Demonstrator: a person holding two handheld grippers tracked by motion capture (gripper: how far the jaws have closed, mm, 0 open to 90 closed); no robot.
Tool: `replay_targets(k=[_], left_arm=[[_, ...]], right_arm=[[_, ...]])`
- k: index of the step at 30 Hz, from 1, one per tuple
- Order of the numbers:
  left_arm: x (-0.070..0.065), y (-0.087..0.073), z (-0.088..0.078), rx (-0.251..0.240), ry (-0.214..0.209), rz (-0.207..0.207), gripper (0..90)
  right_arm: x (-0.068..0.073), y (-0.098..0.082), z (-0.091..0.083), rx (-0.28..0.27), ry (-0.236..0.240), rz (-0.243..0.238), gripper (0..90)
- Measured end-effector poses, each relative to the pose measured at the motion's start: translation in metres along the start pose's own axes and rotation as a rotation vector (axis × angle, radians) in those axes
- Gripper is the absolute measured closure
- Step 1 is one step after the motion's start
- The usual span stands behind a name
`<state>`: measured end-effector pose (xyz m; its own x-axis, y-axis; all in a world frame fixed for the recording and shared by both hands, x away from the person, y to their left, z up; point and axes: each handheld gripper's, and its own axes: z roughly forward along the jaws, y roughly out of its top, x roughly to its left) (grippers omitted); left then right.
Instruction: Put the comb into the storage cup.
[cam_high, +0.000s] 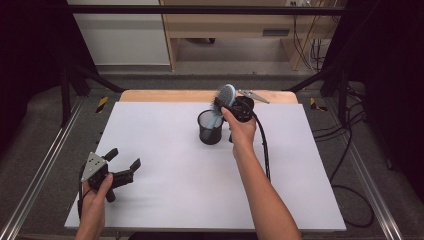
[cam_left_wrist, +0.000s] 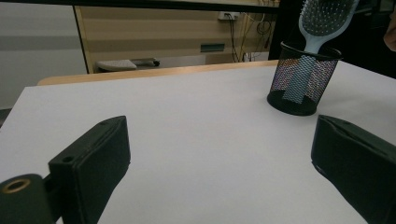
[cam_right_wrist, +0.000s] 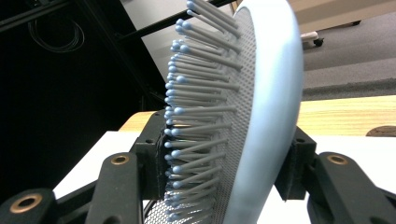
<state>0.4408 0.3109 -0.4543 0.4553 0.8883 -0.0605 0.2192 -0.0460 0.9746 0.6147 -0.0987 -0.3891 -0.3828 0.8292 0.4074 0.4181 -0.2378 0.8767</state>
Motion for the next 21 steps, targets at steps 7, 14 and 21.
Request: replay_targets(k=[7,14,21], left_arm=[[0.0001,0.0000,-0.0001,-0.001,0.001,-0.001,4.8],[-0.0001,0.0001,0.0000,-0.002,0.000,0.000,4.8],[0.0001,0.0000,-0.0001,-0.002,0.000,-0.002,4.8]], right_arm=[[-0.0042,-0.0001,-0.0013,0.002,-0.005,0.023,46.0],[-0.0055,-0.0001,-0.0015,0.003,-0.005,0.027,45.2],[-0.0080,-0.0005,-0.0021,0.004,-0.012,0.038,44.1]])
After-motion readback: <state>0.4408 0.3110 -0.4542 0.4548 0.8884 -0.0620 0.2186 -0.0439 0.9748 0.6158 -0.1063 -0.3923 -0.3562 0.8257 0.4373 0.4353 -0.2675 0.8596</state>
